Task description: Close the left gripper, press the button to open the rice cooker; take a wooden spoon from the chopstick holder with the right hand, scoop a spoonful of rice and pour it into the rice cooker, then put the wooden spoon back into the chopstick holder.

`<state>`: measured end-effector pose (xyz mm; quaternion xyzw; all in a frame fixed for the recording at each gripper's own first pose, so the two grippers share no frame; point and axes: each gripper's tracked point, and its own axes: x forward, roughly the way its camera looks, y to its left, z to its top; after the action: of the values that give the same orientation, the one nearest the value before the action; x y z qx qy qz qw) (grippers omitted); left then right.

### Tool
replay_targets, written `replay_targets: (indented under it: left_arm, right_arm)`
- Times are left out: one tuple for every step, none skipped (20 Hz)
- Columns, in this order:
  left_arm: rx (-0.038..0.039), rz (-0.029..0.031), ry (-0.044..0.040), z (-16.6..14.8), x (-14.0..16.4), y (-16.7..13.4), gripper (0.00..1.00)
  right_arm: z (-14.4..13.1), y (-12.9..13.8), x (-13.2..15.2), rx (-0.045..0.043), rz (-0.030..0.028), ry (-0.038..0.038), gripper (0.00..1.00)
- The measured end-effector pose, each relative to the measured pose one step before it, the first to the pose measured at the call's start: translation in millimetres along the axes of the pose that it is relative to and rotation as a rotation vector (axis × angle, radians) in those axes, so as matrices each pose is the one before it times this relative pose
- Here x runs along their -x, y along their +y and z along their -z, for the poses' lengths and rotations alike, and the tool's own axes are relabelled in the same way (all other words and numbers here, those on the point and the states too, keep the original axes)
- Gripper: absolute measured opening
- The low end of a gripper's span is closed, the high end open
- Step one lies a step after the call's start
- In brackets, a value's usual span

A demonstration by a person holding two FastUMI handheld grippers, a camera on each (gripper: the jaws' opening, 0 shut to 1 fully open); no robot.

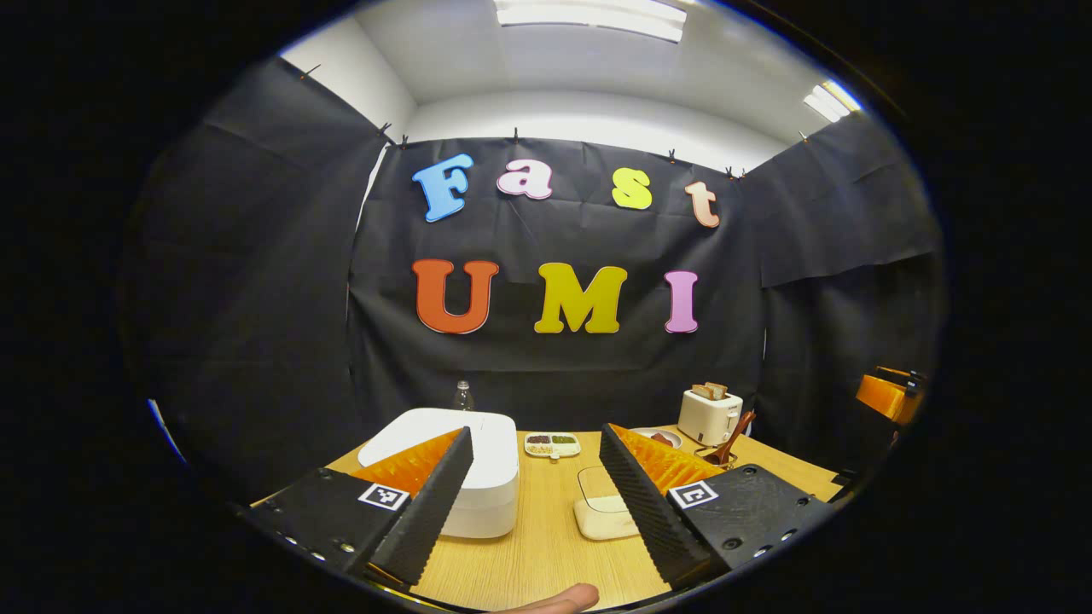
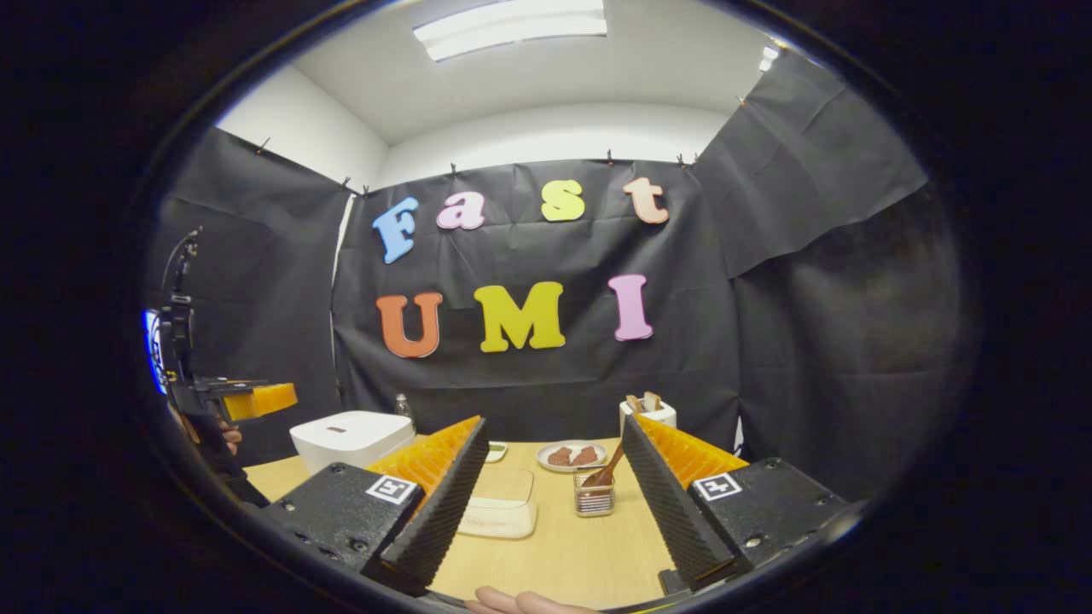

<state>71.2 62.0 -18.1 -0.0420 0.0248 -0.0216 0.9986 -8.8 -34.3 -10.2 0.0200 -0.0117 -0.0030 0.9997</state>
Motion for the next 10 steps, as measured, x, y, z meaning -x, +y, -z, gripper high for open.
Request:
replay_targets:
  left_arm:
    - [0.01637, 0.00775, 0.01844, 3.15, -8.29, 6.91, 0.95]
    - [0.004, 0.00075, 0.01096, 1.67, -8.33, 7.24, 0.94]
    - [-0.00639, -0.0033, 0.00455, -0.19, -9.09, 8.78, 0.94]
    - [-0.01296, -0.00505, 0.0123, 2.21, -9.19, 7.73, 0.91]
    - [-0.0096, -0.00938, 0.01423, 3.08, -9.13, 7.7, 0.89]
    - [-0.00876, -0.01111, 0.00582, -0.23, -8.18, 6.48, 0.84]
    - [0.00043, -0.01682, -0.00563, -2.68, -9.31, 6.49, 0.96]
    - [-0.00009, -0.00972, 0.01298, 0.64, -10.51, 5.53, 0.81]
    - [0.0036, -0.02662, 0.0218, 1.63, -8.64, 9.25, 0.82]
    - [0.00182, -0.00237, 0.0168, 5.45, -12.23, 2.62, 0.82]
  right_arm:
    - [-1.51, -1.1, 0.55, -0.00016, -0.00293, -0.0081, 1.0]
    - [0.76, 0.31, 1.46, 0.00274, -0.00698, -0.00399, 1.0]
    - [-0.17, -0.05, 1.32, 0.00333, -0.00752, -0.00301, 1.0]
    - [-0.69, -1.17, 1.19, -0.0006, -0.00392, -0.0066, 1.0]
    - [-1.13, -1.23, 0.05, -0.00149, -0.00257, -0.00735, 1.0]
    - [0.68, -0.4, -0.15, -0.00081, -0.00437, -0.00291, 1.0]
    - [2.34, 0.5, 0.35, -0.00097, -0.0073, 0.00535, 0.95]
    - [4.32, 0.06, -0.55, -0.00062, -0.00926, 0.00861, 1.0]
    - [1.29, -1.6, -0.01, 0.00108, -0.0024, 0.0054, 1.0]
    - [0.39, -4.34, -0.4, -0.00138, 0.00507, 0.00222, 1.0]
